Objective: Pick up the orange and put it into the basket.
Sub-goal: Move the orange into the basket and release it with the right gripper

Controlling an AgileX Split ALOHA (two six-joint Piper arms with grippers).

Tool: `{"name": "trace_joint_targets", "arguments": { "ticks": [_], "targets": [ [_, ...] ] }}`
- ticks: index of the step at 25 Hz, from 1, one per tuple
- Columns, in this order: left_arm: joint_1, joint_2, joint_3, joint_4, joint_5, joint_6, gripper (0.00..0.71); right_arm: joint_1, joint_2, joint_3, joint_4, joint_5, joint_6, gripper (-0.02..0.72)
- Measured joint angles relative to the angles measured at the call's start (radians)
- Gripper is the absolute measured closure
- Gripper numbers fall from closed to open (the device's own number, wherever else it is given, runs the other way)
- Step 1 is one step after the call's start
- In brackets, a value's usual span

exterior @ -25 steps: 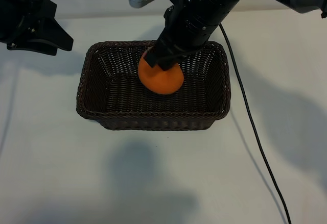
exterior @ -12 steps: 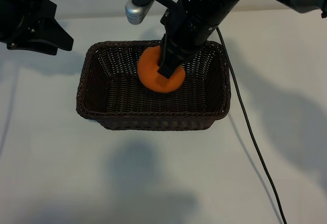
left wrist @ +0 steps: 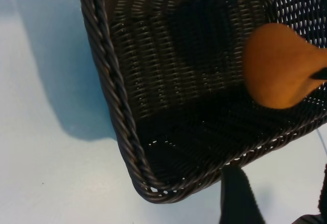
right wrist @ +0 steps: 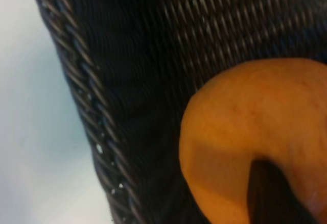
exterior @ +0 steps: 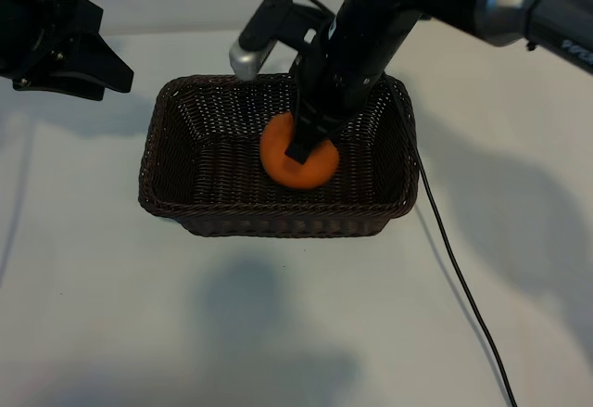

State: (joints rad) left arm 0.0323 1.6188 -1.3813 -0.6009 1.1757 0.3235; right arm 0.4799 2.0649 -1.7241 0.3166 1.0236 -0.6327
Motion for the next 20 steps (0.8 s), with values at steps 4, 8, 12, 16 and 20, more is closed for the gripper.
{"name": "trace_joint_targets", "arguments": {
  "ticks": [4, 8, 12, 16, 20],
  "targets": [
    [0.000, 0.000, 0.000, 0.000, 0.000, 0.005, 0.281, 0.000, 0.030, 0.000, -0.016, 0.000, 0.002, 0.619],
    [0.000, 0.000, 0.000, 0.000, 0.000, 0.007, 0.281, 0.000, 0.026, 0.000, -0.015, -0.014, 0.019, 0.597],
    [0.000, 0.000, 0.000, 0.000, 0.000, 0.007, 0.281, 0.000, 0.026, 0.000, -0.015, -0.012, 0.023, 0.431],
    [0.000, 0.000, 0.000, -0.001, 0.000, 0.008, 0.281, 0.000, 0.026, -0.001, -0.014, -0.010, 0.041, 0.221],
    [0.000, 0.000, 0.000, -0.001, 0.000, 0.010, 0.281, 0.000, 0.020, -0.001, -0.012, -0.005, 0.047, 0.152]
  ]
}}
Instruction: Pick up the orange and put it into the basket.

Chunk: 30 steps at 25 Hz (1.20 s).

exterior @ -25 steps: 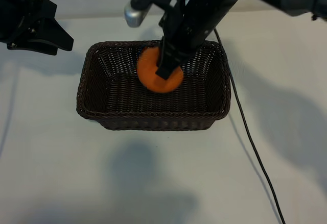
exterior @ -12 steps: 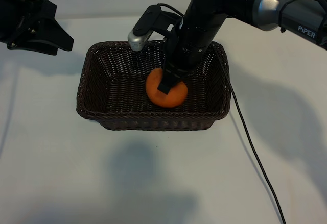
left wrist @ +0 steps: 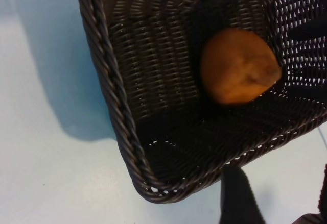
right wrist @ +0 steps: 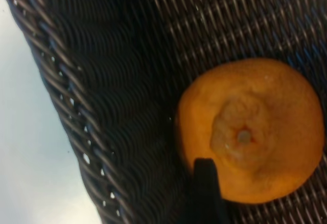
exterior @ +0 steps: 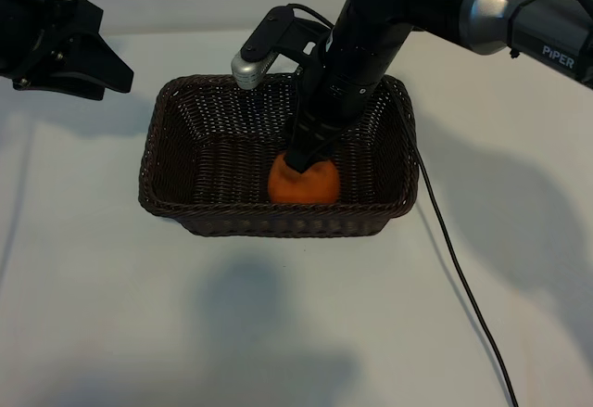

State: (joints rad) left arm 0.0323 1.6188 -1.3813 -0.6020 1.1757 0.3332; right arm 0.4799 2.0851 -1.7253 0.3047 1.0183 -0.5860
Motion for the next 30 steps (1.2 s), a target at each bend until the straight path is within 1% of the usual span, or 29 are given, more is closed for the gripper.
{"name": "trace_joint_targets", "arguments": {
  "ticks": [2, 4, 9, 14, 21, 24, 28, 30],
  "targets": [
    [0.000, 0.000, 0.000, 0.000, 0.000, 0.001, 0.281, 0.000, -0.017, -0.001, -0.002, 0.003, 0.002, 0.152],
    [0.000, 0.000, 0.000, 0.000, 0.000, 0.001, 0.281, 0.000, -0.044, -0.020, -0.011, 0.027, 0.014, 0.156],
    [0.000, 0.000, 0.000, 0.000, 0.000, 0.002, 0.281, 0.000, -0.102, -0.129, -0.051, 0.117, 0.059, 0.181],
    [0.000, 0.000, 0.000, 0.000, 0.000, 0.004, 0.281, 0.000, -0.124, -0.227, -0.064, 0.194, 0.077, 0.191],
    [0.000, 0.000, 0.000, 0.000, 0.000, 0.006, 0.281, 0.000, -0.124, -0.258, -0.075, 0.201, 0.112, 0.192],
    [0.000, 0.000, 0.000, 0.000, 0.000, 0.006, 0.281, 0.000, -0.125, -0.258, -0.086, 0.201, 0.149, 0.208],
    [0.000, 0.000, 0.000, 0.000, 0.000, 0.006, 0.281, 0.000, -0.125, -0.258, -0.140, 0.201, 0.216, 0.285],
    [0.000, 0.000, 0.000, 0.000, 0.000, 0.006, 0.281, -0.003, -0.127, -0.258, -0.150, 0.201, 0.247, 0.340]
  ]
}}
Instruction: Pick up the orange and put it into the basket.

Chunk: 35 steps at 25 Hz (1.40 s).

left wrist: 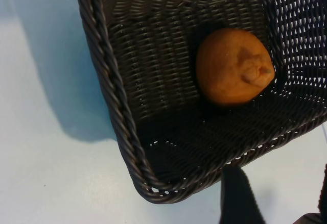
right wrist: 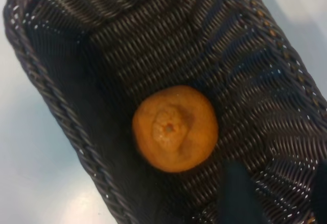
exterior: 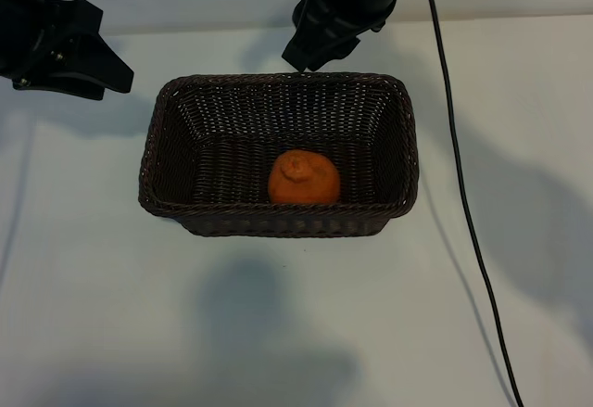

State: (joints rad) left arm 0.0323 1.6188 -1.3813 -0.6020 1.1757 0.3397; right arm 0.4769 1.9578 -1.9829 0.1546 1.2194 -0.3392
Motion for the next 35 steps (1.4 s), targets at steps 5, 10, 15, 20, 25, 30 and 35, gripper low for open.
{"name": "trace_joint_targets", "arguments": {
  "ticks": [5, 10, 15, 20, 25, 30, 35],
  "targets": [
    [0.000, 0.000, 0.000, 0.000, 0.000, 0.000, 0.281, -0.040, -0.020, 0.011, -0.001, 0.000, 0.038, 0.408],
    [0.000, 0.000, 0.000, 0.000, 0.000, 0.000, 0.282, -0.132, -0.073, 0.124, 0.012, -0.001, 0.050, 0.380],
    [0.000, 0.000, 0.000, 0.000, 0.000, 0.000, 0.282, -0.245, -0.150, 0.276, 0.024, 0.001, 0.021, 0.327],
    [0.000, 0.000, 0.000, 0.000, 0.000, 0.000, 0.281, -0.354, -0.225, 0.344, 0.160, 0.001, -0.075, 0.320],
    [0.000, 0.000, 0.000, 0.000, 0.000, 0.000, 0.281, -0.420, -0.277, 0.383, 0.250, 0.001, -0.177, 0.316],
    [0.000, 0.000, 0.000, 0.000, 0.000, -0.003, 0.281, -0.456, -0.286, 0.397, 0.268, 0.000, -0.193, 0.312],
    [0.000, 0.000, 0.000, 0.000, 0.000, -0.003, 0.281, -0.456, -0.287, 0.398, 0.280, 0.000, -0.201, 0.312]
  ]
}}
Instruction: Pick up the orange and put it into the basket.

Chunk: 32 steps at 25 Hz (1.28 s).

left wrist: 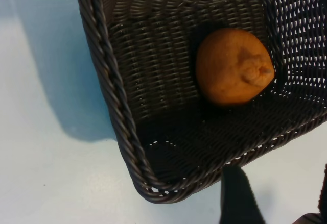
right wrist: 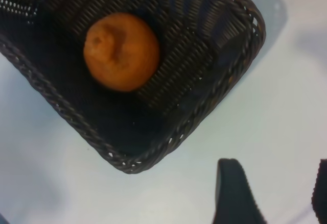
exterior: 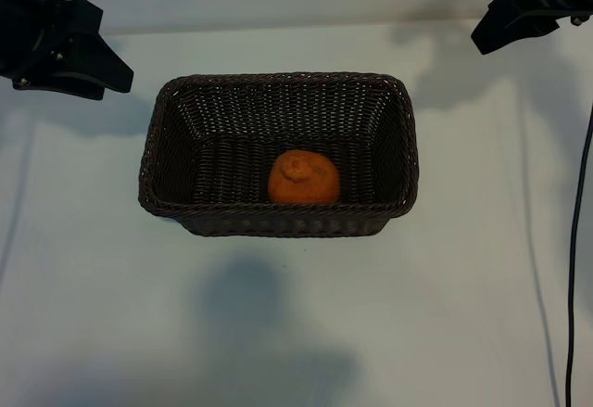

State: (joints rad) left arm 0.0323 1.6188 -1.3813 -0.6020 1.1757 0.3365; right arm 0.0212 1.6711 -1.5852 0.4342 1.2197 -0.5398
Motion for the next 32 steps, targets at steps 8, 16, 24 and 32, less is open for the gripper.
{"name": "trace_joint_targets", "arguments": {
  "ticks": [8, 16, 24, 32],
  "targets": [
    [0.000, 0.000, 0.000, 0.000, 0.000, 0.001, 0.281, 0.000, 0.000, 0.000, 0.000, 0.000, -0.053, 0.312],
    [0.000, 0.000, 0.000, 0.000, 0.000, 0.002, 0.281, 0.000, 0.000, 0.000, 0.000, 0.000, -0.105, 0.312],
    [0.000, 0.000, 0.000, 0.000, 0.000, 0.004, 0.281, 0.000, 0.000, 0.000, -0.024, 0.000, 0.023, 0.312],
    [0.000, 0.000, 0.000, 0.008, 0.000, 0.008, 0.281, 0.000, 0.000, 0.000, -0.027, 0.000, 0.065, 0.310]
  ]
}}
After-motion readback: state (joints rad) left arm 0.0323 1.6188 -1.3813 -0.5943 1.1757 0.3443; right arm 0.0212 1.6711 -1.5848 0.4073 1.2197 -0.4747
